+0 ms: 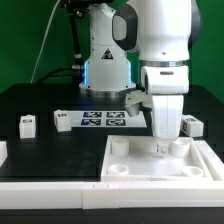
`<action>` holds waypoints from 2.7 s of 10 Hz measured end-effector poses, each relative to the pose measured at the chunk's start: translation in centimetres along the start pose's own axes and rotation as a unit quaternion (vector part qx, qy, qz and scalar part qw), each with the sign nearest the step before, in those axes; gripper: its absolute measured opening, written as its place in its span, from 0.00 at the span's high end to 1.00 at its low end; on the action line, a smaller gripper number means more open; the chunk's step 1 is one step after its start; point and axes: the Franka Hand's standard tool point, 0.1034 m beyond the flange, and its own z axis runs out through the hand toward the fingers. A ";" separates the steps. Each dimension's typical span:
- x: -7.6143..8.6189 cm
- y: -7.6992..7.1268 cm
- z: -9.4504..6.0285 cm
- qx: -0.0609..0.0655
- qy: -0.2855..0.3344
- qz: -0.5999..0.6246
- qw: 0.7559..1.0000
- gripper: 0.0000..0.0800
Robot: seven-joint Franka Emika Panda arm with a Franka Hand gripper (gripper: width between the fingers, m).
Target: Assemble one leg
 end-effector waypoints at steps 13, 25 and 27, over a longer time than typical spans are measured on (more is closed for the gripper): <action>2.8 -2.6 -3.5 -0.010 0.007 0.259 0.966 0.19; 6.7 -6.6 -3.3 0.124 -0.151 0.586 0.786 0.19; 7.1 -7.9 -3.0 0.175 -0.243 0.587 0.752 0.19</action>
Offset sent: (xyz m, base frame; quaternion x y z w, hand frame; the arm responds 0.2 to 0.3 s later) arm 0.0000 0.0000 0.0000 0.0000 0.0000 0.0000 1.0000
